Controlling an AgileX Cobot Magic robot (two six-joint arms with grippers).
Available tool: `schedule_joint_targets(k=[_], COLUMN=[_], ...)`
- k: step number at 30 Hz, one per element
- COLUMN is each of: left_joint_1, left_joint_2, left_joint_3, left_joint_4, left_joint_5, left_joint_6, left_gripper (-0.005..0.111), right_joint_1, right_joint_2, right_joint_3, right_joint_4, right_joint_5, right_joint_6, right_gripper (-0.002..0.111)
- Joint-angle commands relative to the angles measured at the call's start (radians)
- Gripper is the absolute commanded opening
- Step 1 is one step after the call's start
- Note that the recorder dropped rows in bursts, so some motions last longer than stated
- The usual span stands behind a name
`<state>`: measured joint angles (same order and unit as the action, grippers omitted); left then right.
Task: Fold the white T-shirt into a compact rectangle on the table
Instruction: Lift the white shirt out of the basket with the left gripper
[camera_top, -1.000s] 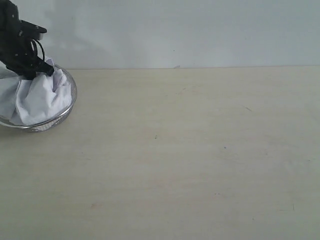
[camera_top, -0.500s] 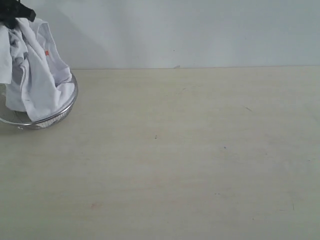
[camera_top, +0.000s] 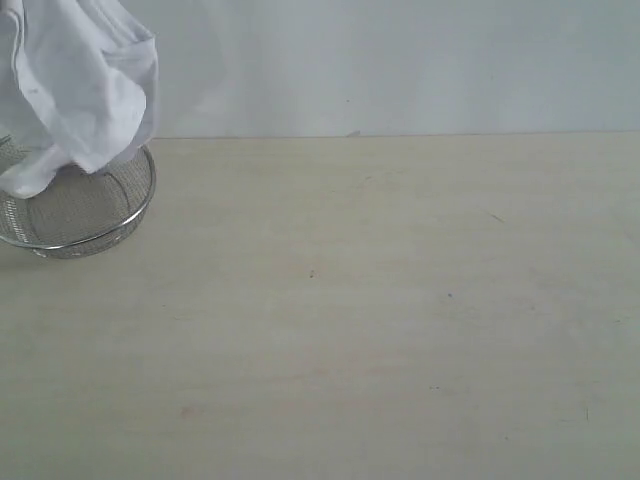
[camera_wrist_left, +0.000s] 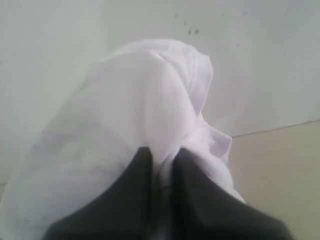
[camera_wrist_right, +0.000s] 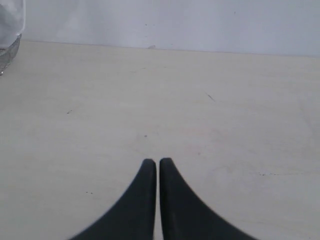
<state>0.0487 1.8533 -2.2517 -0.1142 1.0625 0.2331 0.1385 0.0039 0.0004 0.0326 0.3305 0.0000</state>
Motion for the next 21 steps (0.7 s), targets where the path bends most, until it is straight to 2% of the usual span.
schedule_joint_targets(k=[1,4,9,16,21], left_joint_1=[-0.004,-0.004,-0.004,-0.004,-0.004], left_joint_2=[-0.118,-0.174,-0.252,-0.330,-0.342], left_joint_3=[0.014,0.016,0.018,0.018,0.018], left_joint_4=[-0.048,-0.093,-0.251,-0.367,-0.445], left_joint_5=[-0.011,0.010,0.030,0.046,0.105], left_joint_6=[0.010,0.032,0.080,0.102,0.101], left_gripper=[0.004,0.004,0.004,0.004,0.004], right_joint_1=[0.002,0.002,0.002,0.035,0.035], right_joint_2=[-0.004,-0.004,-0.004,-0.004,-0.004], right_joint_3=[0.000,0.000,0.000,0.000,0.000], right_joint_4=[-0.001,-0.001,-0.001,-0.001,-0.001], right_joint_5=[-0.006,-0.006,-0.006,-0.012,-0.007], right_joint_6=[0.000,0.000,0.000,0.000,0.000], right_gripper=[0.000,0.000,0.000,0.000,0.000])
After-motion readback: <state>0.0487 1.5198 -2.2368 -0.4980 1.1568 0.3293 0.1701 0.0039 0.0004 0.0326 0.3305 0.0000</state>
